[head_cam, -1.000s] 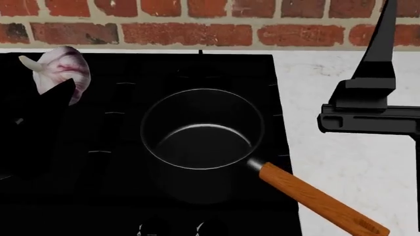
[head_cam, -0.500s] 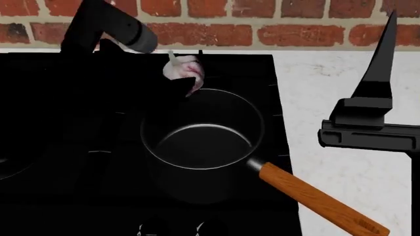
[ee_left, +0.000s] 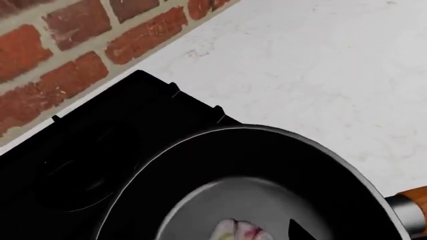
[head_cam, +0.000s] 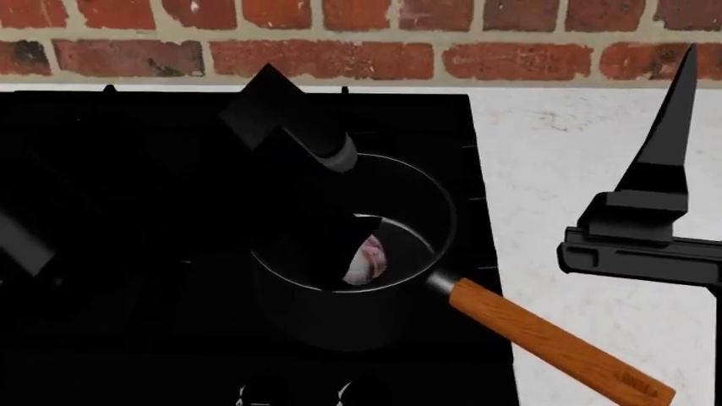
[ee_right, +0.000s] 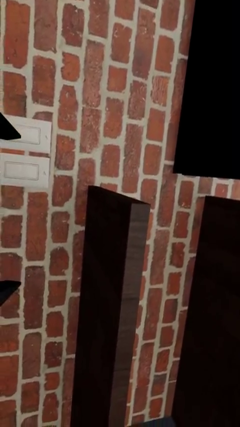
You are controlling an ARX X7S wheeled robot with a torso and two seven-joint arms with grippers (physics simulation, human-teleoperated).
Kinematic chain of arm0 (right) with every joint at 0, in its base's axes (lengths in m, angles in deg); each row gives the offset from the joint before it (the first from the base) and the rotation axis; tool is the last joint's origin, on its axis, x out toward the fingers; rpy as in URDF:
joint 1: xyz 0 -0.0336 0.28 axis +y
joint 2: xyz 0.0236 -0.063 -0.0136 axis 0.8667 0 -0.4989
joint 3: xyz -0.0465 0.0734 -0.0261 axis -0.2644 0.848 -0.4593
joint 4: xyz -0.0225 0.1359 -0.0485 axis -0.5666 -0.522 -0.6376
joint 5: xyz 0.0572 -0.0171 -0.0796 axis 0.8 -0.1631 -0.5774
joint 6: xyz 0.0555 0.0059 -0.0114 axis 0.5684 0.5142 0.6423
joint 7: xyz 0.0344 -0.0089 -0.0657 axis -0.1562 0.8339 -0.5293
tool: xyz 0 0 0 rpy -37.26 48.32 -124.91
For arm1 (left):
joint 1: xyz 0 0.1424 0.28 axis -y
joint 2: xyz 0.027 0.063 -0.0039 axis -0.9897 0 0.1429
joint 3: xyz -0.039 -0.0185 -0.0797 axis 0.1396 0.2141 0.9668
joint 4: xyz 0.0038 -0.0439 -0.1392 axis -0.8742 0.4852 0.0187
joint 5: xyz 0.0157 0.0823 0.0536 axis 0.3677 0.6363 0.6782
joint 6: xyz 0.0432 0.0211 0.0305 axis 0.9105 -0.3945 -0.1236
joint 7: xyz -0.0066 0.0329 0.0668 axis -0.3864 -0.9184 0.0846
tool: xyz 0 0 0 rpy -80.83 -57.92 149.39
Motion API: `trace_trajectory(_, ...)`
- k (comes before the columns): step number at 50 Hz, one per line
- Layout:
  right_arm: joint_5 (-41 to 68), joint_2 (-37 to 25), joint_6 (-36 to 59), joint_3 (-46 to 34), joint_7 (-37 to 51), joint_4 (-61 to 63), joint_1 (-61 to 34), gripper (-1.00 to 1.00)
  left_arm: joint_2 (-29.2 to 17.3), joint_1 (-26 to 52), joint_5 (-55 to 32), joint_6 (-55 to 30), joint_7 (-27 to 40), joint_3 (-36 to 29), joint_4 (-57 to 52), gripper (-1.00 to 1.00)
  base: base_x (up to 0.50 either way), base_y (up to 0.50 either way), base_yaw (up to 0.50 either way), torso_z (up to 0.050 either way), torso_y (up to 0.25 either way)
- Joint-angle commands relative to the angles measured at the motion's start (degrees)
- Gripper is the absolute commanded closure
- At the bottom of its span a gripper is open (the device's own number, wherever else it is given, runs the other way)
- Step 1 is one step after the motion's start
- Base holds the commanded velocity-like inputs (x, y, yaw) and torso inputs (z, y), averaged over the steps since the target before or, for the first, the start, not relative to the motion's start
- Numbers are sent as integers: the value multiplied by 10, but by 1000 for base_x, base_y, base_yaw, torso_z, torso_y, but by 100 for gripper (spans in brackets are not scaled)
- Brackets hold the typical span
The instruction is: Pick the garlic from the plate and place it in the pan.
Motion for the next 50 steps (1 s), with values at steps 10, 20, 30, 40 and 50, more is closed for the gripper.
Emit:
trace_trajectory(10,6,-3,-3,-6,2,-2,-2,-100,-58,57,-67,-20,66,110,-120,-100,0,-1,-1,0,0)
trace_trajectory(20,-2,-5,-19,-47,-19,-31,-36,-100,-276,-122,-188,-40,389,356,-615,-100,0,0,0,0,0)
trace_trajectory(30,-20,20,-92,-53,-54,-94,-6,-100,-291,-441,-8,137,479,409,-737,-100,0,0,0,0,0)
trace_trajectory(40,-47,53,-141,-85,-66,-148,0,-100,-272,-543,26,236,448,432,-685,-100,0,0,0,0,0)
trace_trajectory(50,-47,60,-137,-93,-57,-140,6,-100,-279,-560,12,238,449,443,-692,-100,0,0,0,0,0)
